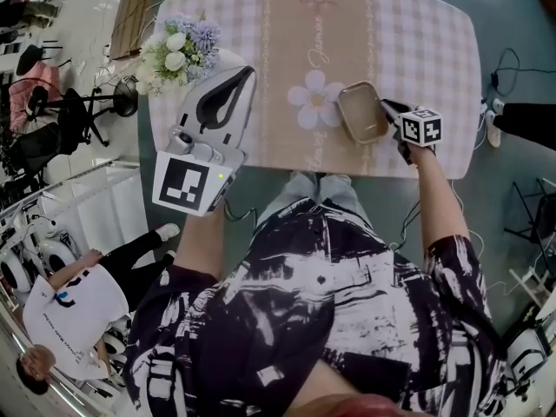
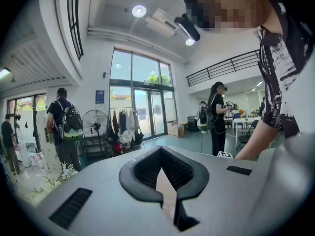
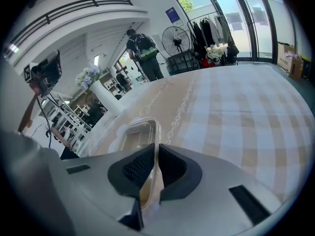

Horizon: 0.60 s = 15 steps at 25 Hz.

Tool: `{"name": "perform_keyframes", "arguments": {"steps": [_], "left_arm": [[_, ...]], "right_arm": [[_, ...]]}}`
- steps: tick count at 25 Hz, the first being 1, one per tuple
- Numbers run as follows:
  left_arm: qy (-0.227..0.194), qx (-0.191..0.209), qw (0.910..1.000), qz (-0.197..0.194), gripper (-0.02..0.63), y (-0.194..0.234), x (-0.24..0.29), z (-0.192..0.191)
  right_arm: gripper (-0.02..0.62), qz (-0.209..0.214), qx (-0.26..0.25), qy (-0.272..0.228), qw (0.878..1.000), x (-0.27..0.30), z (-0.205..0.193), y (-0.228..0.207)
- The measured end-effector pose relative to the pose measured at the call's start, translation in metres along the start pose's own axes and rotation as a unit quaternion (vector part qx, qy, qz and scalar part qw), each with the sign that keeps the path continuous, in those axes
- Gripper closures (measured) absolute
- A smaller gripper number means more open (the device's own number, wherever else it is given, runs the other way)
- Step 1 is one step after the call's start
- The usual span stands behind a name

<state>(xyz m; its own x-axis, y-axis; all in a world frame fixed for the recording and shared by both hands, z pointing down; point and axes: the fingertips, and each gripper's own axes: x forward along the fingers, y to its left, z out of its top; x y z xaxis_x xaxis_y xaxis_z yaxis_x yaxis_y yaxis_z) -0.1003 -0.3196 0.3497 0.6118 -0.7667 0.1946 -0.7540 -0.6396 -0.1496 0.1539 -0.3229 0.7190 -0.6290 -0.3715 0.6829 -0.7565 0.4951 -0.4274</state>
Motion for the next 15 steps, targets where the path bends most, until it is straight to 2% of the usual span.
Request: {"name": "perform_keyframes", "arguments": {"steps": [6,9,10,13,15], "left_arm": [[-0.007,0.000,1.0000,-0.002,0.606,-0.002,0.003,0.004],[0.007,0.000,1.0000,-0.003,0.606,-0.002,0.002,-0.002],[0.008,-0.002,1.0000,-0.002,0.606,-0.001,0.002,-0.002],[-0.028,0.002,0.9996,-0.007,0.606,-0.003,0.003,0.013],[-0.016,0.006,0.9998,-0.007,0.606,-0.003,0.002,0.013]], "right_arm": [[0.571,0.001,0.000,-0.006,1.000,-0.004,0.003,0.000],[0.571,0.001,0.000,-0.020,1.000,-0.008,0.009,0.003],[0.571,0.001,-0.002,-0.026,1.000,-0.011,0.013,0.004],[0.571,0.000,-0.014,-0.049,0.999,-0.025,0.031,0.011],[0.571,0.003,-0.028,-0.072,0.997,-0.039,0.049,0.019]]}}
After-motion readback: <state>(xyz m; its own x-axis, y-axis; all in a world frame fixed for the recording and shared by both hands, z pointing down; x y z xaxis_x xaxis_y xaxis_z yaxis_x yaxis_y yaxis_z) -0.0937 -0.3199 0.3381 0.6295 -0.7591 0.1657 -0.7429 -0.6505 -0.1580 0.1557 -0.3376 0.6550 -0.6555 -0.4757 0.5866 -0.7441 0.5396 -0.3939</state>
